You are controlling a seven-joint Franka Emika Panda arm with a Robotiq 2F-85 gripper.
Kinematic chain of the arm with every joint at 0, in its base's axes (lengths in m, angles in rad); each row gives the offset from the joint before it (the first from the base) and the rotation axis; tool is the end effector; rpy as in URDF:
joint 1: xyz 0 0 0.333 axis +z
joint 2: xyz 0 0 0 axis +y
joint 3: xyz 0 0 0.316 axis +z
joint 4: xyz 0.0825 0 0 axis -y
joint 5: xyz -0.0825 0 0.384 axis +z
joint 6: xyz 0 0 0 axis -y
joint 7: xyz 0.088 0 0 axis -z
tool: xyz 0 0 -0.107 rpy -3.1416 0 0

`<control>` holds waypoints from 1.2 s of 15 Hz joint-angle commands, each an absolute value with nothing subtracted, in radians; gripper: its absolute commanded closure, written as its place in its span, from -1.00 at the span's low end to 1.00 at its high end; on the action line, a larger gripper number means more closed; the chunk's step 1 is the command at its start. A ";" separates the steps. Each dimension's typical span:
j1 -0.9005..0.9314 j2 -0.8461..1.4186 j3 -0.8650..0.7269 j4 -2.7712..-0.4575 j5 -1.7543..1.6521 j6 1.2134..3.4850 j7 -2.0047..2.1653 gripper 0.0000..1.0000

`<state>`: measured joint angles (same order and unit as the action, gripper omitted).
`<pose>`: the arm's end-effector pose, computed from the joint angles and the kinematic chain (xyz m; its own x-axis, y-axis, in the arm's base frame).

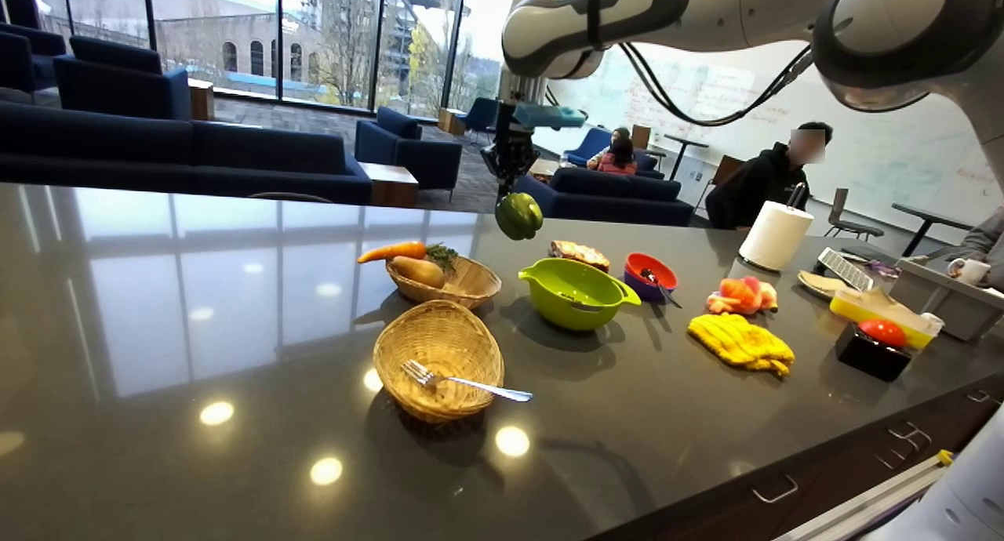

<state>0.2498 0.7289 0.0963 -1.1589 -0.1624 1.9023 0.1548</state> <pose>0.7182 0.2246 0.3685 0.9756 0.2174 0.0298 0.2141 -0.9730 0.0867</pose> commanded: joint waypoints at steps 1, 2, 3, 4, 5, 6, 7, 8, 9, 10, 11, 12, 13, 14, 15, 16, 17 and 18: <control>0.212 0.624 0.093 -1.314 -0.167 1.965 0.118 0.96; 0.200 0.612 0.093 -1.339 -0.165 1.983 0.114 0.96; 0.200 0.600 0.080 -1.361 -0.152 1.998 0.104 0.96; 0.192 0.589 0.079 -1.384 -0.149 2.014 0.098 0.96; 0.185 0.576 0.076 -1.413 -0.149 2.032 0.095 0.96; 0.178 0.564 0.074 -1.439 -0.146 2.049 0.094 0.96; 0.169 0.552 0.075 -1.467 -0.139 2.067 0.086 0.96; 0.160 0.543 0.075 -1.492 -0.131 2.086 0.083 0.96; 0.153 0.534 0.075 -1.517 -0.125 2.104 0.080 0.96; 0.147 0.524 0.075 -1.541 -0.122 2.121 0.077 0.96; 0.140 0.515 0.075 -1.563 -0.118 2.138 0.074 0.96; 0.135 0.505 0.075 -1.585 -0.114 2.152 0.072 0.96; 0.130 0.495 0.075 -1.609 -0.108 2.168 0.069 0.96; 0.125 0.487 0.075 -1.628 -0.102 2.181 0.066 0.96; 0.122 0.477 0.075 -1.649 -0.097 2.193 0.066 0.96; 0.119 0.468 0.074 -1.668 -0.092 2.204 0.067 0.96; 0.117 0.460 0.073 -1.686 -0.087 2.218 0.070 0.96; 0.115 0.453 0.072 -1.704 -0.084 2.230 0.070 0.96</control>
